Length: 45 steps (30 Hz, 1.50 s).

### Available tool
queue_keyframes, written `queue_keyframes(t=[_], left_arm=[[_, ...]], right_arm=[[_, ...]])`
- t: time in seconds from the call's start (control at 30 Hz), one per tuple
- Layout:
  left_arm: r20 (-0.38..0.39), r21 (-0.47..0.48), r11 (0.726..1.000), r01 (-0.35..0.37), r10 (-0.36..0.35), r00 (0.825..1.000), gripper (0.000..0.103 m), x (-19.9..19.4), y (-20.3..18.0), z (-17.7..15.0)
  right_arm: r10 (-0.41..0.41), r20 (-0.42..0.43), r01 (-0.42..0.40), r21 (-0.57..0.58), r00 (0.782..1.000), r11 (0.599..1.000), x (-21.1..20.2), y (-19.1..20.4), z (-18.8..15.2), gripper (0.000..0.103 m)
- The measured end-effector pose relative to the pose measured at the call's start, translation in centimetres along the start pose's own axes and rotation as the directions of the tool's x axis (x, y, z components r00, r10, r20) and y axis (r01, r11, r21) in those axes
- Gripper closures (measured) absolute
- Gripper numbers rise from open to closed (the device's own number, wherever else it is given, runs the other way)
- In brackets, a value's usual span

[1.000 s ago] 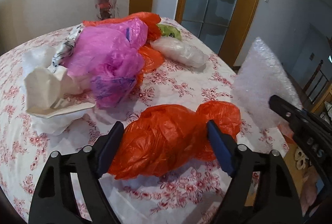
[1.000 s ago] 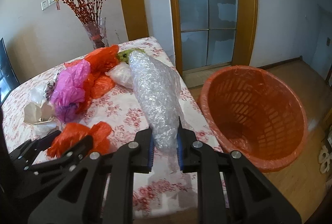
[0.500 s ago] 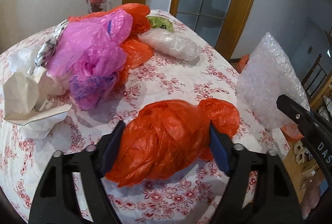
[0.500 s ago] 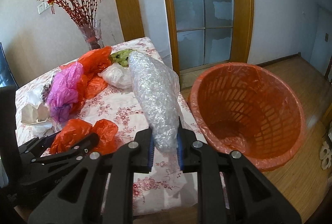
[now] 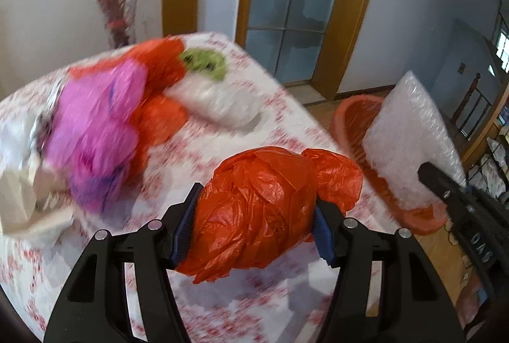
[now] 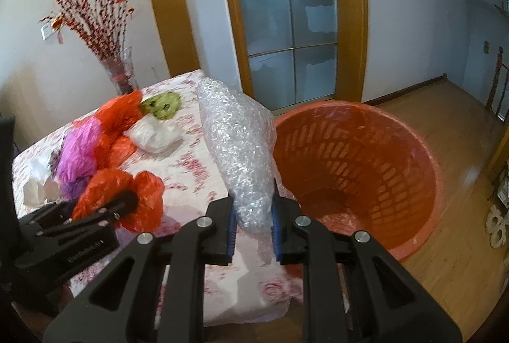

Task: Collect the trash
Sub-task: 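Carry both items to the wastebasket and open both tools to drop them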

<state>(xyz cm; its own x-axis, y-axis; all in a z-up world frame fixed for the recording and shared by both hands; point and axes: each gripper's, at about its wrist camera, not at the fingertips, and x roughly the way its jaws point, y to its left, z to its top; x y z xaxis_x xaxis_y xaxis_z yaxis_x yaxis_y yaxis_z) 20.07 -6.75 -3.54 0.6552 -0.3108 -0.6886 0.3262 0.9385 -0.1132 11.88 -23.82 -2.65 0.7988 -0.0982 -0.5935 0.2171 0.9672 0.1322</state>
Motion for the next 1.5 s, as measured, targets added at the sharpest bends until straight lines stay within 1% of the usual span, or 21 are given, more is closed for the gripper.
queue_keyframes(t=[0.23, 0.37, 0.57, 0.73, 1.0, 1.13, 1.2, 1.3, 1.33, 1.4, 1.47, 1.5], left_arm=[[0.038, 0.066, 0.996, 0.051, -0.054, 0.998, 0.041, 0.2, -4.0, 2.5], [0.046, 0.091, 0.992, 0.090, -0.095, 0.994, 0.041, 0.9, -6.3, 3.8], [0.045, 0.139, 0.980, 0.141, -0.149, 0.988, 0.041, 2.1, -9.6, 4.9], [0.017, 0.158, 0.972, 0.172, -0.177, 0.984, 0.040, 3.7, -11.4, 5.2], [-0.019, 0.159, 0.967, 0.200, -0.200, 0.980, 0.040, 5.2, -12.9, 5.3], [-0.034, 0.157, 0.966, 0.207, -0.204, 0.978, 0.037, 5.9, -13.2, 5.3], [-0.043, 0.152, 0.966, 0.208, -0.204, 0.978, 0.034, 6.2, -13.2, 5.1], [-0.064, 0.136, 0.969, 0.205, -0.198, 0.978, 0.032, 6.6, -13.1, 4.9], [-0.071, 0.131, 0.971, 0.202, -0.195, 0.978, 0.031, 6.8, -12.9, 4.8], [-0.086, 0.113, 0.975, 0.193, -0.184, 0.979, 0.030, 7.1, -12.3, 4.6], [-0.089, 0.099, 0.977, 0.189, -0.181, 0.980, 0.022, 7.1, -11.8, 4.5], [-0.087, 0.093, 0.978, 0.188, -0.180, 0.980, 0.022, 7.0, -11.6, 4.5]], right_arm=[[-0.050, 0.026, 0.048, 0.054, 0.998, 0.997, -0.1, -3.5, 1.0, 0.085], [-0.078, 0.036, 0.074, 0.097, 0.996, 0.992, -0.1, -5.9, 1.5, 0.085], [-0.111, 0.047, 0.102, 0.167, 0.993, 0.981, 0.1, -9.5, 2.3, 0.084], [-0.113, 0.043, 0.101, 0.207, 0.993, 0.973, 0.6, -11.4, 2.5, 0.084], [-0.098, 0.034, 0.087, 0.247, 0.995, 0.965, 1.8, -12.9, 3.0, 0.082], [-0.083, 0.033, 0.071, 0.266, 0.996, 0.961, 2.3, -13.5, 3.3, 0.081], [-0.075, 0.032, 0.063, 0.279, 0.997, 0.958, 2.6, -13.8, 3.4, 0.071], [-0.064, 0.025, 0.054, 0.299, 0.998, 0.953, 2.8, -14.0, 3.2, 0.063], [-0.065, 0.024, 0.055, 0.303, 0.998, 0.951, 2.8, -14.1, 3.3, 0.062], [-0.073, 0.021, 0.063, 0.304, 0.997, 0.950, 2.8, -14.1, 3.1, 0.055], [-0.088, 0.022, 0.077, 0.299, 0.996, 0.951, 2.7, -14.1, 3.0, 0.049], [-0.096, 0.022, 0.085, 0.295, 0.995, 0.952, 2.7, -14.0, 3.0, 0.047]])
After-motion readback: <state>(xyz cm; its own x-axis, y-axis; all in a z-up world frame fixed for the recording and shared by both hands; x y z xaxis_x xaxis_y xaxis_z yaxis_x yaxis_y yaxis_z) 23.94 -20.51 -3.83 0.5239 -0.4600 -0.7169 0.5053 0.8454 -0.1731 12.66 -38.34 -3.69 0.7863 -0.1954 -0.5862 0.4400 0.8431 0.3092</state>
